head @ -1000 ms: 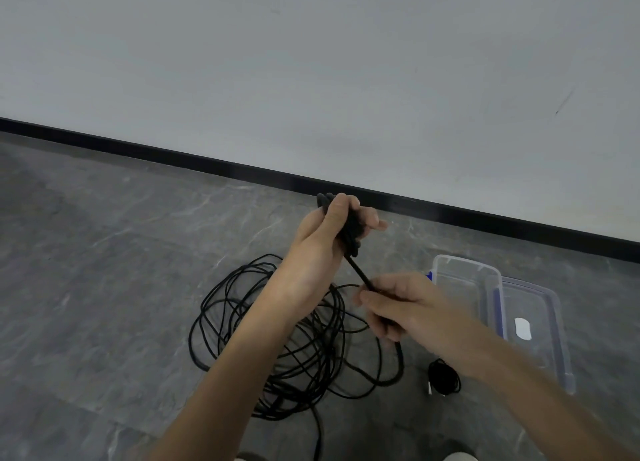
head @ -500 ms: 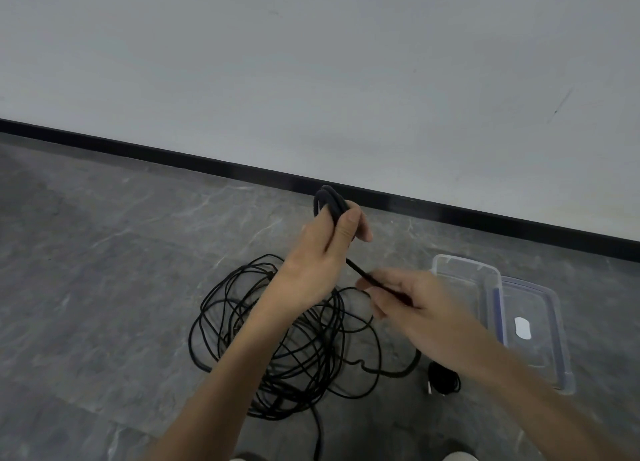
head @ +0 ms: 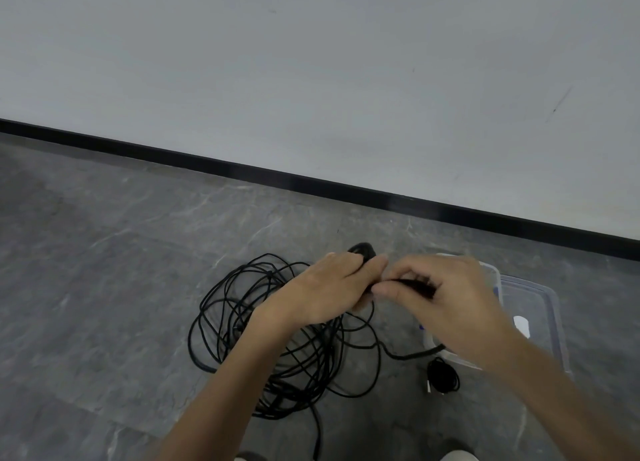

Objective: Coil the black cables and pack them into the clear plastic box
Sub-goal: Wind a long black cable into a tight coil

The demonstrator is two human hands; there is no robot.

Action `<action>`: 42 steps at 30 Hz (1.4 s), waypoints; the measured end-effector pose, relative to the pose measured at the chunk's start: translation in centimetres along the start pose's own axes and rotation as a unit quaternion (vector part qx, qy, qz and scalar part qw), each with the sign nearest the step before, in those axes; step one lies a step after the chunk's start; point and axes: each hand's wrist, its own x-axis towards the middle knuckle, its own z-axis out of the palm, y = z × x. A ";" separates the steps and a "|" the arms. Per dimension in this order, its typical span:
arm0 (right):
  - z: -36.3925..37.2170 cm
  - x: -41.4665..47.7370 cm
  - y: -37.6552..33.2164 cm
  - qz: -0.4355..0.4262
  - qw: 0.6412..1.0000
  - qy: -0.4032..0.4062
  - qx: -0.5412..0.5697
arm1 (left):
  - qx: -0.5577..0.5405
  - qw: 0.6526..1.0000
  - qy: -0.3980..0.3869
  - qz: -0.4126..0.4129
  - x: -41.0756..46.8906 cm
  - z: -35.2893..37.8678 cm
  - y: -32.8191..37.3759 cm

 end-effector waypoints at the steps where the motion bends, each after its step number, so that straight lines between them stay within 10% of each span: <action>1: -0.3 0.1 0.2 0.006 1.000 0.014 0.013 | -0.042 0.999 -0.015 -0.004 -0.2 0.0 0.4; 30: -1.1 1.2 1.8 0.075 0.951 0.009 0.300 | -0.304 0.941 -0.147 0.010 -1.3 -0.4 2.5; 42: 1.7 1.3 2.0 0.098 0.959 -0.005 0.267 | -0.560 0.817 -0.122 0.067 -0.6 -0.6 1.7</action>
